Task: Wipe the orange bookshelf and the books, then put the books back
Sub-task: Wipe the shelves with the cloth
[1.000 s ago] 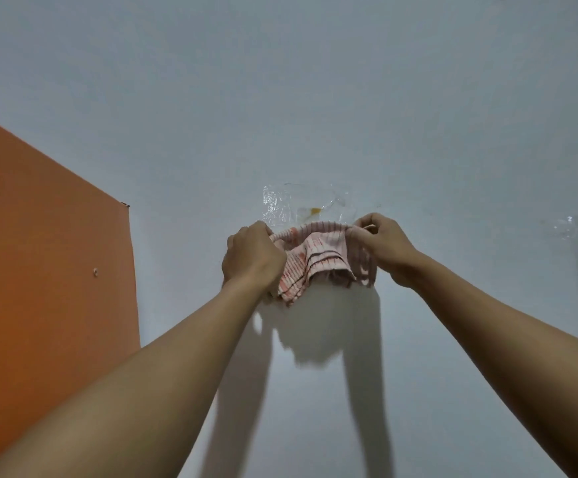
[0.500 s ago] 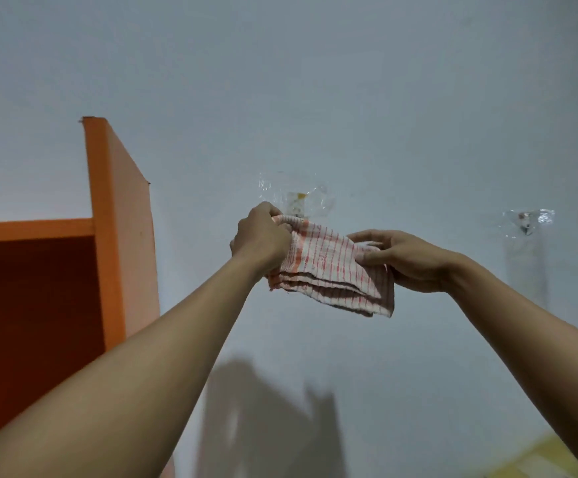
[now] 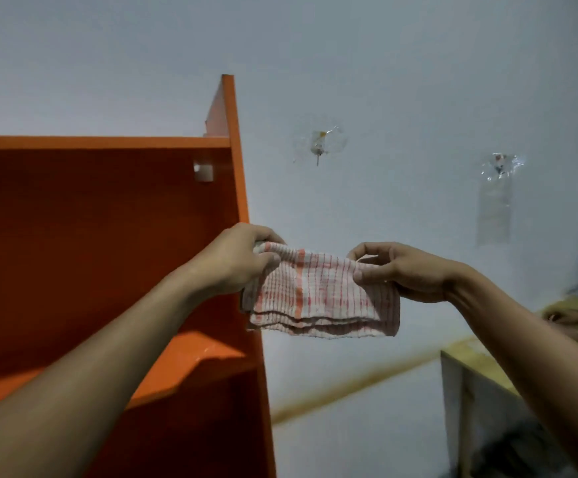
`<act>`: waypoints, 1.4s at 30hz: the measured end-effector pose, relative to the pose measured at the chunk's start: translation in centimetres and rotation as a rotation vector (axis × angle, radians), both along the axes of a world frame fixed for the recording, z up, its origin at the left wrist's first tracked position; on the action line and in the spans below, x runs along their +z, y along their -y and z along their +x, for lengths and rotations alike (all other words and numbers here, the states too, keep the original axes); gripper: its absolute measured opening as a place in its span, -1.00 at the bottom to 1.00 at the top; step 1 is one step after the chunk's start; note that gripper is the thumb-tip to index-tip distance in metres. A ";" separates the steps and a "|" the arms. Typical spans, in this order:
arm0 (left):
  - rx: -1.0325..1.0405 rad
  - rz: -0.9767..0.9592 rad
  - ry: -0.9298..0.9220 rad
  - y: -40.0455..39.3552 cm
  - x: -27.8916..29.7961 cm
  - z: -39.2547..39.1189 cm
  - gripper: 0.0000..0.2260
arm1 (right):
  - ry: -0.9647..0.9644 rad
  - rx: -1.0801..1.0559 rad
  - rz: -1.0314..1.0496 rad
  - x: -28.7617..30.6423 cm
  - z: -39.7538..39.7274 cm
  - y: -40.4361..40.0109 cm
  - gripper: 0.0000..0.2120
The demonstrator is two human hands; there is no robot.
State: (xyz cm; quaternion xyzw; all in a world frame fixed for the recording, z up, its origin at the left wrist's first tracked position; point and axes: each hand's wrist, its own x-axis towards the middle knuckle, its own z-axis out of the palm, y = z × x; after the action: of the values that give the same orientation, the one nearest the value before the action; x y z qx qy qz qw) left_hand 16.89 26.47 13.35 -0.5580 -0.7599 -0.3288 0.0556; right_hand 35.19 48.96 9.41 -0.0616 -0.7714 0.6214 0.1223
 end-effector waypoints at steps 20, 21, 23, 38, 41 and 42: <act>0.434 0.066 0.343 25.0 -10.7 -3.8 -0.75 | 0.178 0.475 -0.196 -8.8 -10.2 26.1 -0.69; 0.489 0.128 0.315 25.3 -11.8 -3.8 -0.75 | 0.152 0.429 -0.233 -9.1 -10.7 26.8 -0.71; 0.506 0.228 0.323 25.9 -13.4 -3.3 -0.83 | 0.117 0.341 -0.271 -9.4 -11.6 27.9 -0.75; 0.191 0.236 0.593 26.5 -15.6 -3.6 -0.90 | -0.172 0.042 -0.015 -11.1 -14.0 29.5 -0.87; 0.147 0.246 0.639 26.5 -14.7 -4.1 -0.89 | -0.146 0.154 -0.055 -12.5 -13.9 28.8 -0.49; 0.130 0.237 0.647 26.4 -14.4 -4.2 -0.88 | -0.110 0.213 -0.069 -12.9 -13.8 28.6 -0.40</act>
State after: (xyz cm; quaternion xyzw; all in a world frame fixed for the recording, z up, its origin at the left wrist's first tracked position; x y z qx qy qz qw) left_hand 12.71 0.03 -1.06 -0.3651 -0.7287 -0.5702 -0.1029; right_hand 21.40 20.31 -3.53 0.0510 -0.7439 0.6595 0.0955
